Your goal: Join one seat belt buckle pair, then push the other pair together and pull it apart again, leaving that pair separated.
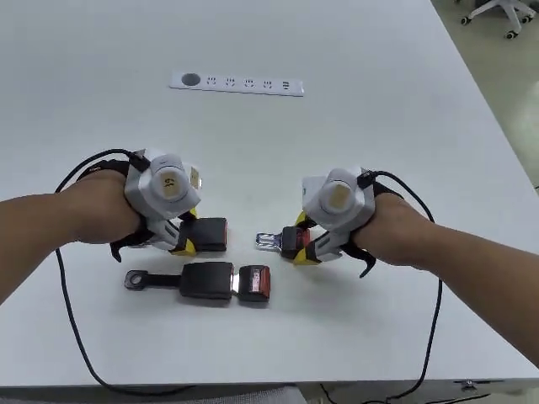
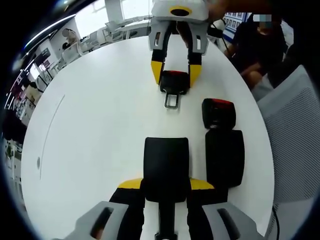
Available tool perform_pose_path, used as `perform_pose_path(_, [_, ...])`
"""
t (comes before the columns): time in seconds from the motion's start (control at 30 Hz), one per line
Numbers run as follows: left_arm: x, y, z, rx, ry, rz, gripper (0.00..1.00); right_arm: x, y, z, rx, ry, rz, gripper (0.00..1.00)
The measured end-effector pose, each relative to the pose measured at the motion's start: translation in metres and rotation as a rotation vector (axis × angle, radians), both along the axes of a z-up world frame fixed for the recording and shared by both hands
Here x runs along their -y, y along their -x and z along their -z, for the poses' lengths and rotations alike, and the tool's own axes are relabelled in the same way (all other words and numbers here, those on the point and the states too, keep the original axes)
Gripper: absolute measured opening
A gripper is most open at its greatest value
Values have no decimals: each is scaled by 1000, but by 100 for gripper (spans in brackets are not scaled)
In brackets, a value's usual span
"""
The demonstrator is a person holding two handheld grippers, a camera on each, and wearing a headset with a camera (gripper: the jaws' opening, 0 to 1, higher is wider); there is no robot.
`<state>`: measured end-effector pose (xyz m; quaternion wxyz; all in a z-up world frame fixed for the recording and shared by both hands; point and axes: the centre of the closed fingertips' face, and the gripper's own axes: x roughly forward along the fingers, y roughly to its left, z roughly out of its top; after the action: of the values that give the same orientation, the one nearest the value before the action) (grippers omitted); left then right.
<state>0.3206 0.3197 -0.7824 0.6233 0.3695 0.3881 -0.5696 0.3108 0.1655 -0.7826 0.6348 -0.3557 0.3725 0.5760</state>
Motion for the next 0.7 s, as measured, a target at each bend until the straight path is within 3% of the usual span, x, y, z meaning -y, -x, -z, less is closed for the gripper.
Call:
perform_pose_path(0.37, [0,0,0,9,-8,12,32,35,0,-2,8,27,28,32])
perform_pose_path(0.7, [-2,-3,2,13,-17,4,33,36,-1,-2,17,26,18,33])
